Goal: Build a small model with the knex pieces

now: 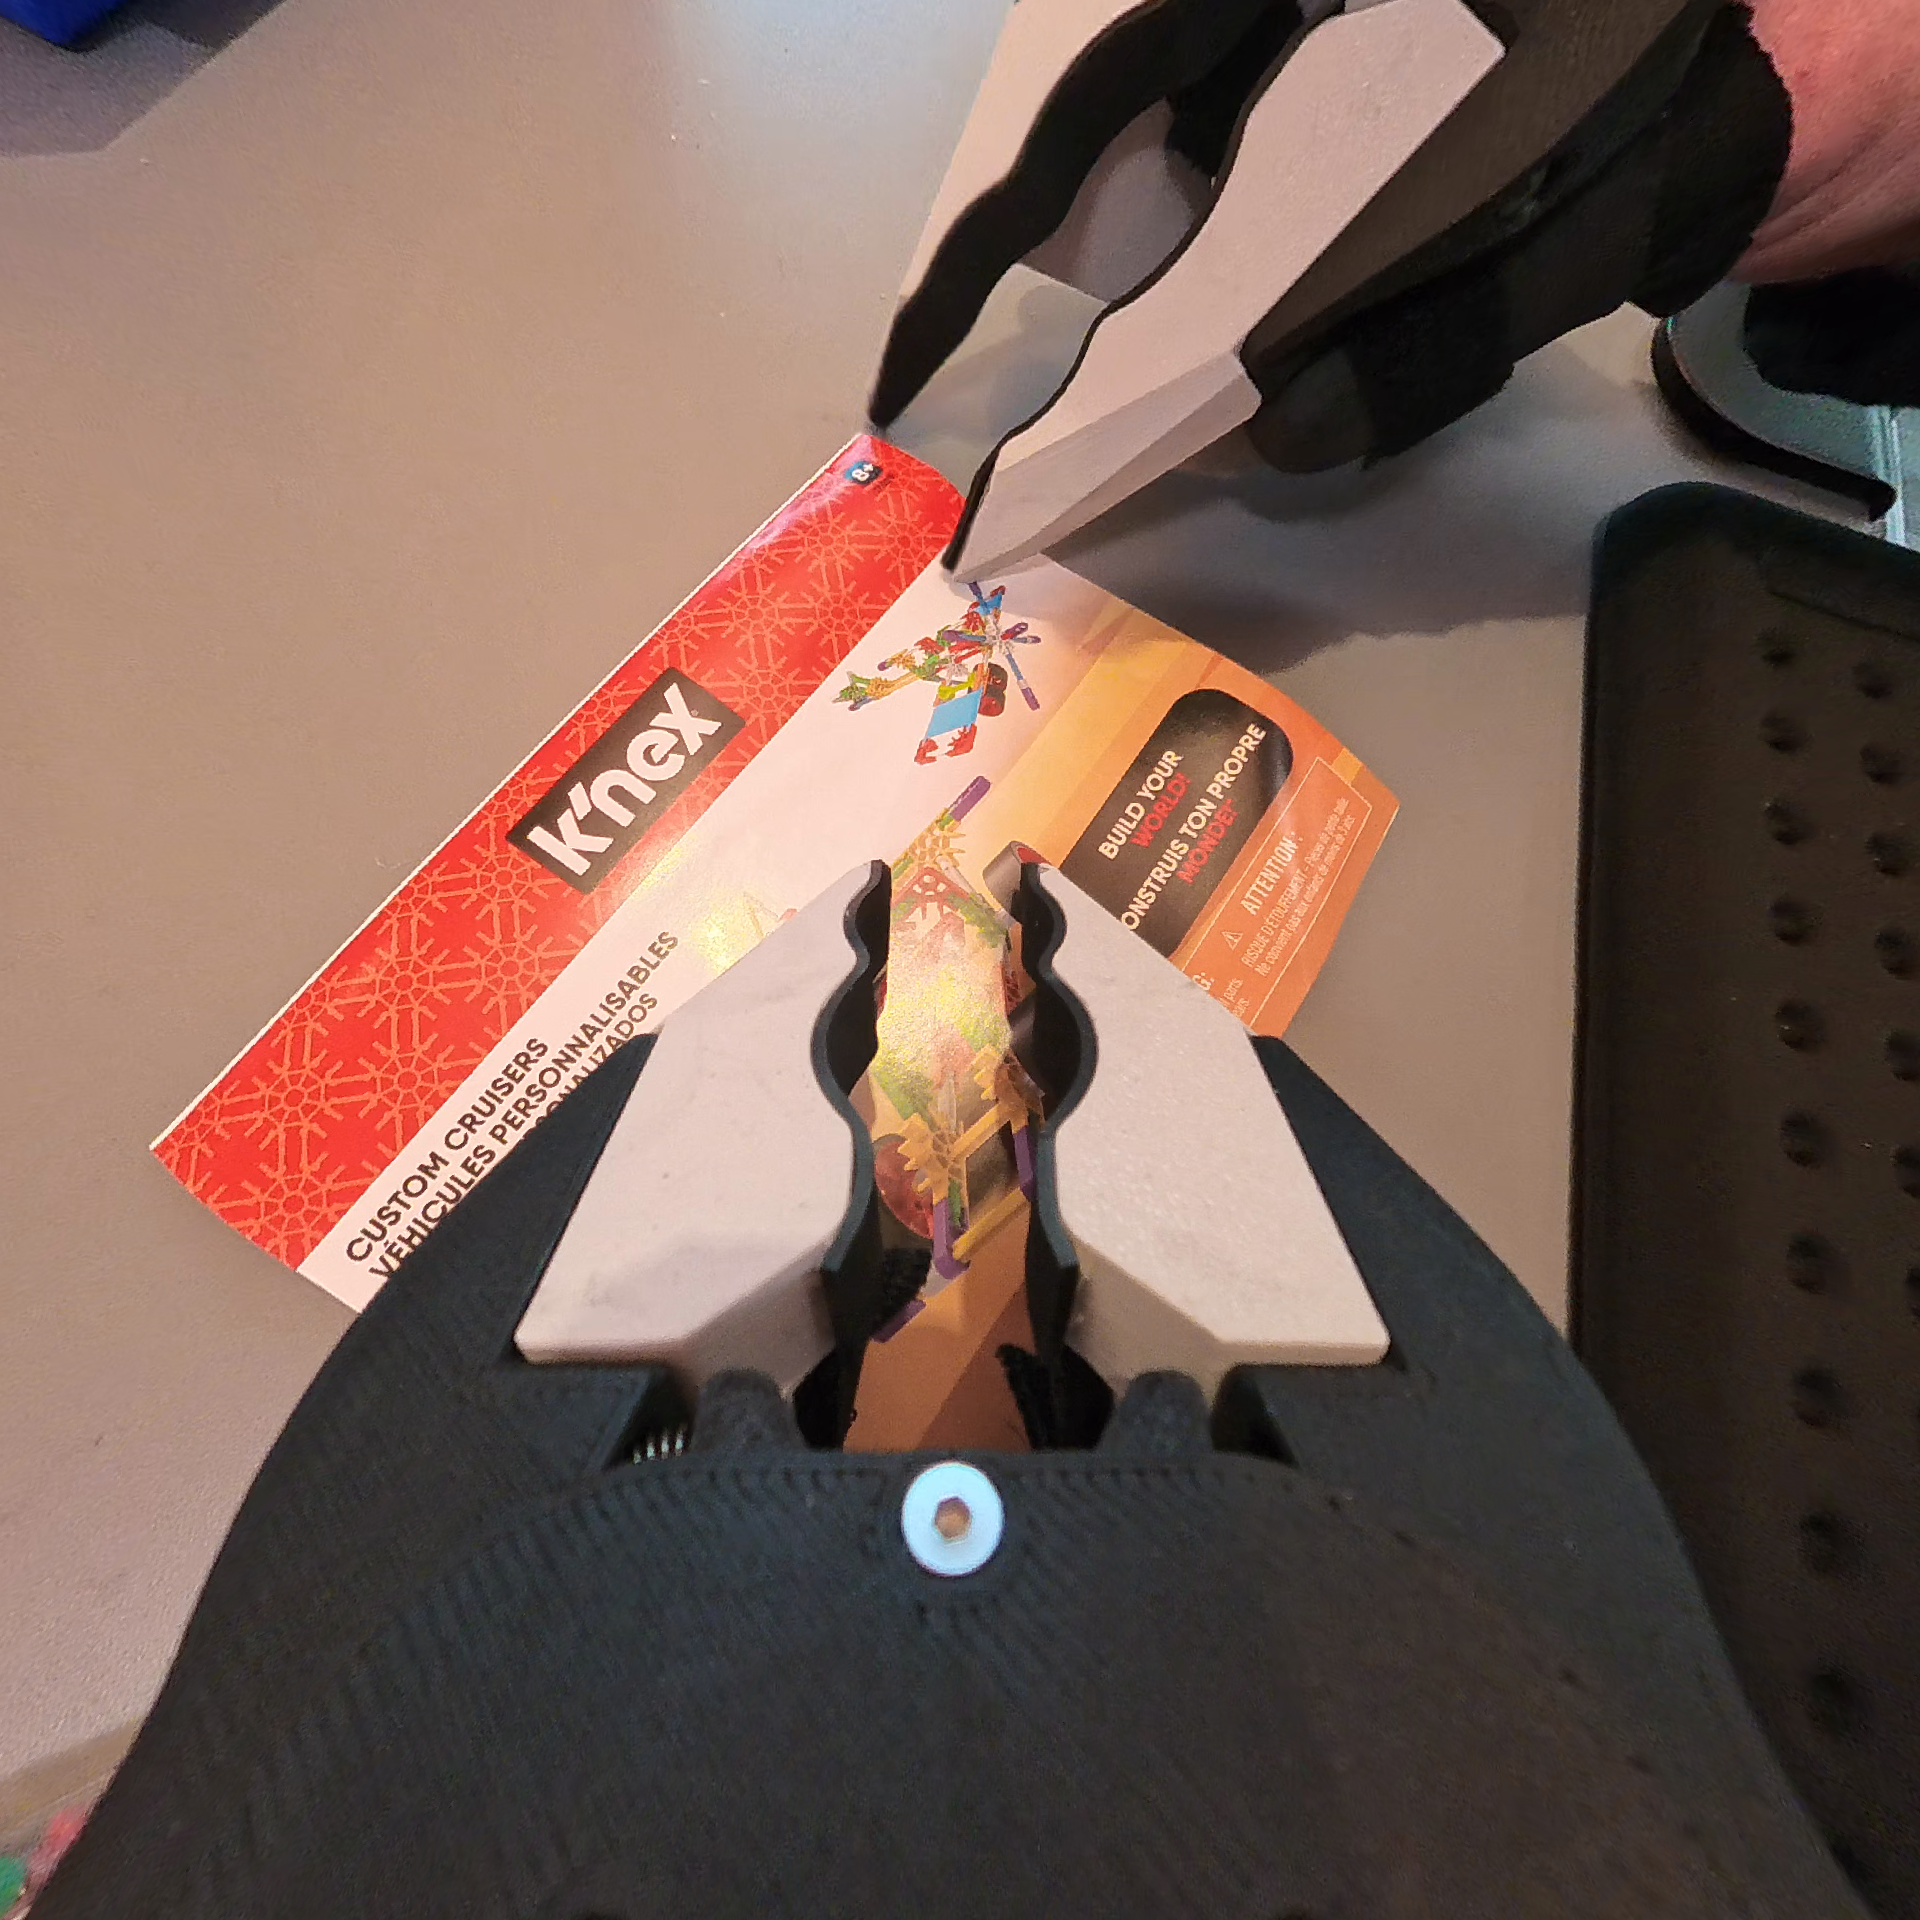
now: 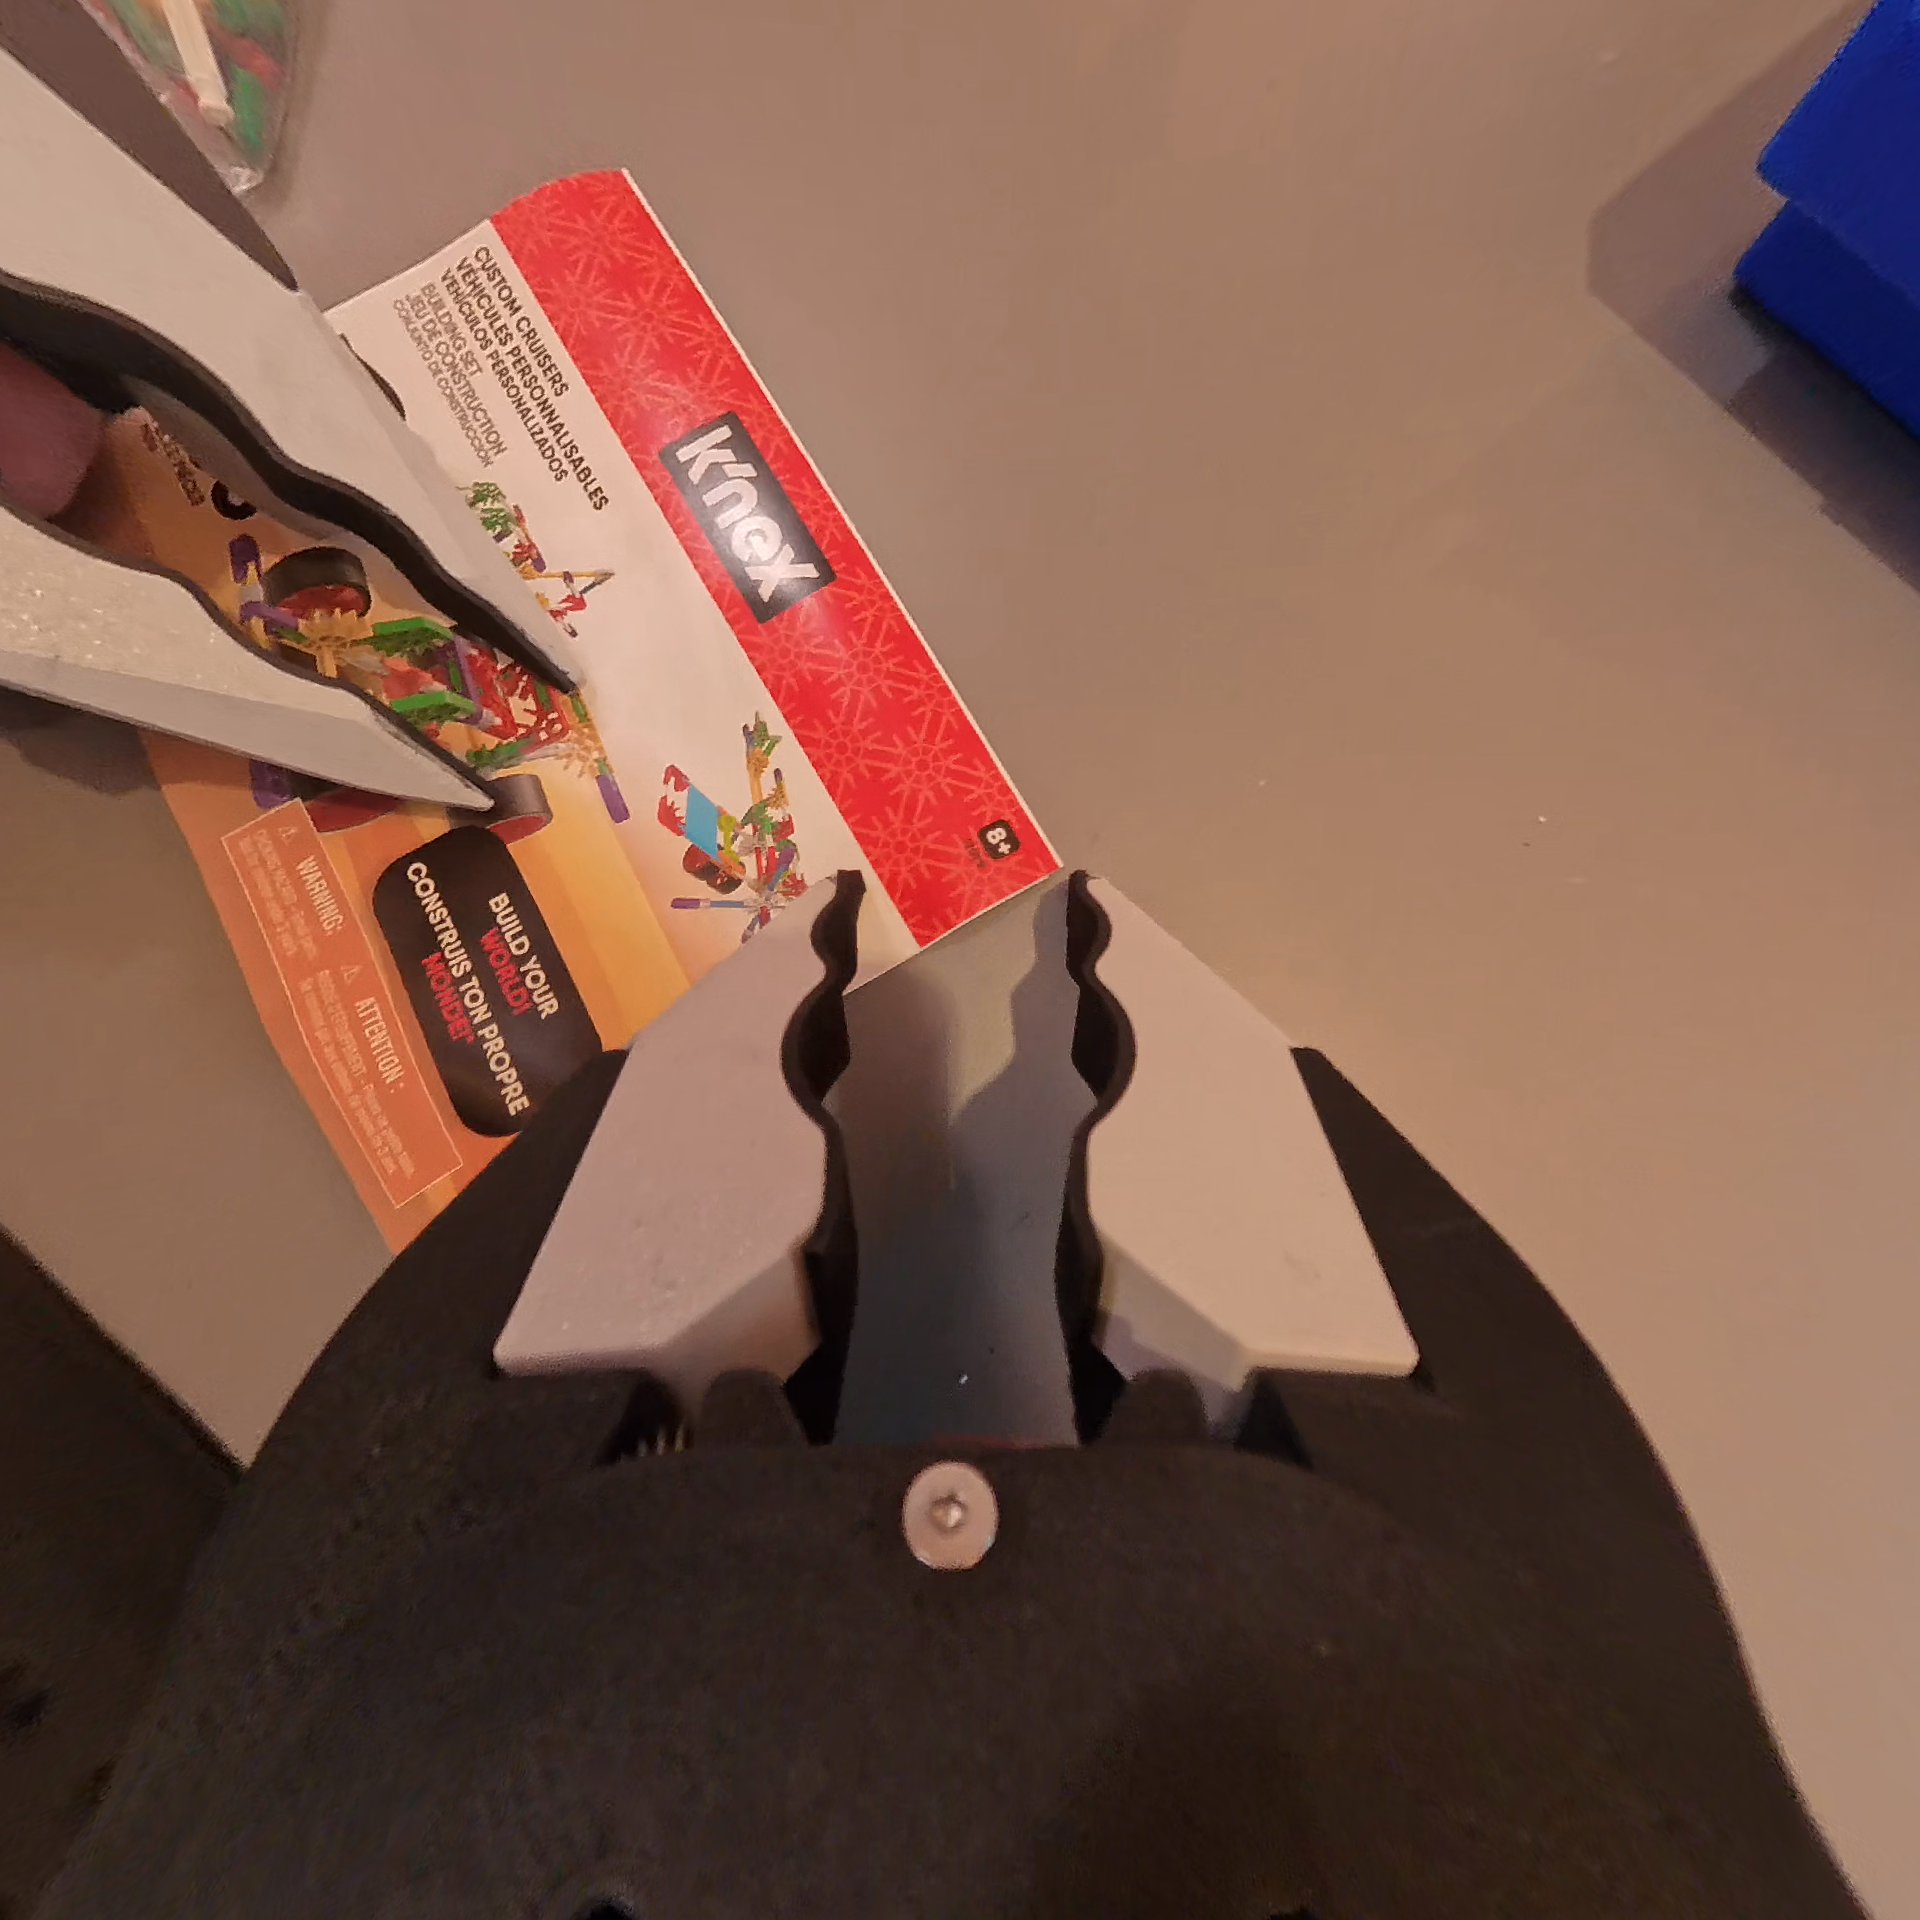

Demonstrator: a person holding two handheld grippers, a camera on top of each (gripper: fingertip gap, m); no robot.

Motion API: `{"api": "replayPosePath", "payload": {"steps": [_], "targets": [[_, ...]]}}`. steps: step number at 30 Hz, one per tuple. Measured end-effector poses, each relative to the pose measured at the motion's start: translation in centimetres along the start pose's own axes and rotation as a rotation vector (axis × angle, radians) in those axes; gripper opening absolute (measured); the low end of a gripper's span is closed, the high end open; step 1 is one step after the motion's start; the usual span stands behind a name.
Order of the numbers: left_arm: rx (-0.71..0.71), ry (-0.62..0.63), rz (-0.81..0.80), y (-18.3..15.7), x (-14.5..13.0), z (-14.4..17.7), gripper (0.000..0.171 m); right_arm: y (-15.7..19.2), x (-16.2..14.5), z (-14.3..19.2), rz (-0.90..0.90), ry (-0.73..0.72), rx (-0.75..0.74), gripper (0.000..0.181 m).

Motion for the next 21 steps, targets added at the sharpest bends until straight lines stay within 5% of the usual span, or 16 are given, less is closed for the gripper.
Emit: {"api": "replayPosePath", "payload": {"steps": [15, 17, 21], "targets": [[-0.011, -0.002, 0.008, 0.0, 0.0, 0.0, 0.023, 0.2, 0.2, -0.1, -0.015, 0.003, -0.029, 0.022], [-0.011, -0.003, 0.007, 0.0, 0.0, 0.0, 0.023, 0.7, 0.3, -0.3, -0.005, -0.007, -0.003, 0.000], [-0.012, -0.003, 0.005, 0.0, 0.0, 0.0, 0.024, 1.3, 0.8, -0.8, -0.008, -0.008, 0.008, 0.000]]}}
Point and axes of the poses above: each gripper's, where its closed fingertips meet, z back along the fingers, x out of its top, y = z × x across the jaws, the point moved 3 cm from there along z, back along the fingers, and after that the axes turned 1 degree about y, right-handed, at the moved point
